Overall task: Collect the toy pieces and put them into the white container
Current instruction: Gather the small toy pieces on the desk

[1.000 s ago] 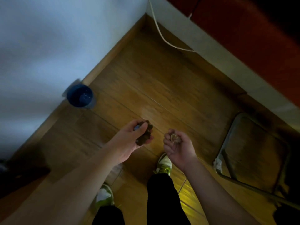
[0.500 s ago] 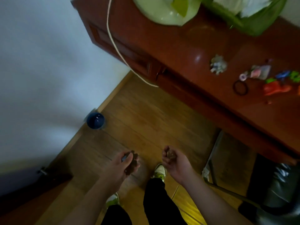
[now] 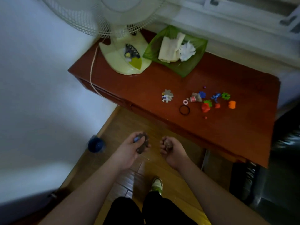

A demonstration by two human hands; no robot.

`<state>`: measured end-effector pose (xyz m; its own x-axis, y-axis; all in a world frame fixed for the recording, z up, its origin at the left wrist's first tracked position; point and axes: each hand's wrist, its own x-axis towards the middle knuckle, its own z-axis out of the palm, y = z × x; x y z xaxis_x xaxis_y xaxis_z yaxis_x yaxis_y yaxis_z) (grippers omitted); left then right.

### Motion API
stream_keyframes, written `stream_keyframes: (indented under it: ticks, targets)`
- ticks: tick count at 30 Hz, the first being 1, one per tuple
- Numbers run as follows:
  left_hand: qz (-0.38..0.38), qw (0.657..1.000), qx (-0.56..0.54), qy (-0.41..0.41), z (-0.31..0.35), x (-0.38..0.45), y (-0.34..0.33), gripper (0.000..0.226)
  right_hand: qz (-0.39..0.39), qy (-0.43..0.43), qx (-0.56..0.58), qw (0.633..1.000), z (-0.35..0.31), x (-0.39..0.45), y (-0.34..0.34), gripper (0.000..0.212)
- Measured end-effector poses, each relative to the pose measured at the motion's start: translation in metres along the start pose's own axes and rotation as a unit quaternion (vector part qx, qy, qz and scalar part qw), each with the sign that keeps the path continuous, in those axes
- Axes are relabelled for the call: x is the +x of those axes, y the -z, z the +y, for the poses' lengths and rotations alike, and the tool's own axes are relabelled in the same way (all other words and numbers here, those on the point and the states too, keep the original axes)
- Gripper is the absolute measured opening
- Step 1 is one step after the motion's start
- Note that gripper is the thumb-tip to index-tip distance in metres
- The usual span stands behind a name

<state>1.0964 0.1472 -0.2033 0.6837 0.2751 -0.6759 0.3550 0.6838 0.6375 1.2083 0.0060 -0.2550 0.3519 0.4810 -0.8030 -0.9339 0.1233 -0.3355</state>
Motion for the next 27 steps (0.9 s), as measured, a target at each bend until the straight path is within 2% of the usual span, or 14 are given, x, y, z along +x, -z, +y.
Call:
stream_keyframes:
  ticks: [7,13,19,24,27]
  targets:
    - [-0.037,0.999,0.031,-0.009,0.011,0.011,-0.039,0.021,0.017,0.035,0.058,0.998,-0.036,-0.028,0.004,0.023]
    - [-0.035,0.998,0.044,-0.010,0.023,0.028,-0.055,0.020,0.076,0.056,0.060,0.994,-0.064,-0.040,0.012,0.026]
    - [-0.063,0.996,0.056,0.031,0.050,0.063,-0.054,0.023,0.096,0.081,0.088,0.988,-0.085,-0.032,0.007,0.019]
    - [-0.089,0.978,0.183,0.046,0.079,0.103,-0.044,0.025,0.130,0.097,0.091,0.983,-0.097,-0.013,-0.003,0.017]
    - [-0.095,0.939,0.329,0.021,0.104,0.125,-0.043,0.024,0.157,0.097,0.060,0.981,-0.101,0.000,-0.008,0.020]
